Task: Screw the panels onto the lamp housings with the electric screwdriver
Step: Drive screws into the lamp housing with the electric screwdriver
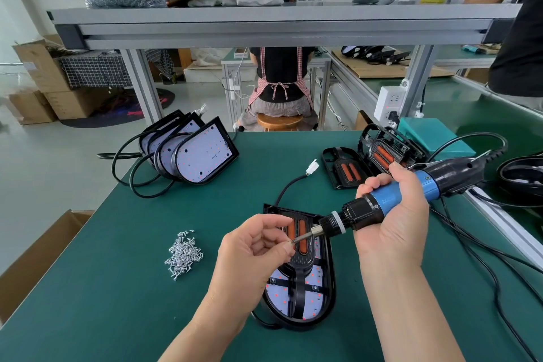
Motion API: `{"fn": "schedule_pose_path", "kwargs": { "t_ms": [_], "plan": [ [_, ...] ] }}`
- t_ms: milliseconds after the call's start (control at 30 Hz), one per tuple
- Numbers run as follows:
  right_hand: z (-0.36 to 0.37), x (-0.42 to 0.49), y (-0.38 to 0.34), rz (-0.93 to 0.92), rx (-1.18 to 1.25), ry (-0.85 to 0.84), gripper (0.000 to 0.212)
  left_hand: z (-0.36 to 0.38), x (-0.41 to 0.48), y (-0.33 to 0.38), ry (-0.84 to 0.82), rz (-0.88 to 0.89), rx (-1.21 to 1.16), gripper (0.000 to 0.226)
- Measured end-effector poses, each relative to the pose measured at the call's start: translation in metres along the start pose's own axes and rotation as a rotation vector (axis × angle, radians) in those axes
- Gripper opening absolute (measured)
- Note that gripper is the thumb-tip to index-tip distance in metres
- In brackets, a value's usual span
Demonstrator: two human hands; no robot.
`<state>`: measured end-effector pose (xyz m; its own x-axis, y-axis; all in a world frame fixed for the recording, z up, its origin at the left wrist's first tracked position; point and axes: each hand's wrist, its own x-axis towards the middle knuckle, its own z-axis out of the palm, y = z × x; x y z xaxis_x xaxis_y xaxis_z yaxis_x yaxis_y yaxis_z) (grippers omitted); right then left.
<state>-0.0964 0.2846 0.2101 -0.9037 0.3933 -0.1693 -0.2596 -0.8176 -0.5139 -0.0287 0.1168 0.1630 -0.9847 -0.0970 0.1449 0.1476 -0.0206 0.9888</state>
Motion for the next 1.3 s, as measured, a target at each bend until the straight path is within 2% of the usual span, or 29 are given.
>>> {"fn": "schedule_pose_path", "kwargs": {
  "t_ms": [167,233,367,467,567,700,900,1067,1167,1233,1300],
  "plan": [
    [0.000,0.000,0.000,-0.027,-0.012,0.001,0.015,0.004,-0.007,-0.004,0.058,0.160,0.180,0.047],
    [-0.001,0.000,0.001,-0.034,-0.016,0.014,0.015,0.006,-0.010,-0.005,0.105,0.322,0.346,0.045],
    [-0.008,0.001,0.005,0.019,-0.014,0.083,0.023,0.007,-0.012,-0.005,0.149,0.680,0.623,0.026],
    [-0.012,0.003,0.007,0.145,0.063,0.160,0.022,0.007,-0.010,-0.007,0.173,0.776,0.673,0.020],
    [-0.014,0.004,0.009,0.217,0.131,0.216,0.018,0.007,-0.008,-0.009,0.168,0.869,0.749,0.035],
    [-0.012,0.004,0.011,0.208,0.110,0.220,0.019,0.003,-0.007,-0.015,0.139,0.926,0.803,0.053],
    [-0.011,0.011,0.013,0.222,0.098,0.219,0.017,0.002,-0.002,-0.019,0.213,0.840,0.724,0.030],
    [-0.011,0.019,0.017,0.196,0.087,0.203,0.018,0.001,0.000,-0.027,0.268,0.694,0.684,0.046],
    [-0.010,0.024,0.018,0.173,0.080,0.195,0.018,-0.003,0.001,-0.027,0.274,0.585,0.633,0.048],
    [-0.008,0.029,0.020,0.141,0.068,0.187,0.018,-0.007,0.005,-0.028,0.333,0.426,0.586,0.049],
    [-0.004,0.035,0.022,0.072,0.011,0.165,0.019,-0.012,0.017,-0.029,0.326,0.108,0.472,0.052]
  ]
}}
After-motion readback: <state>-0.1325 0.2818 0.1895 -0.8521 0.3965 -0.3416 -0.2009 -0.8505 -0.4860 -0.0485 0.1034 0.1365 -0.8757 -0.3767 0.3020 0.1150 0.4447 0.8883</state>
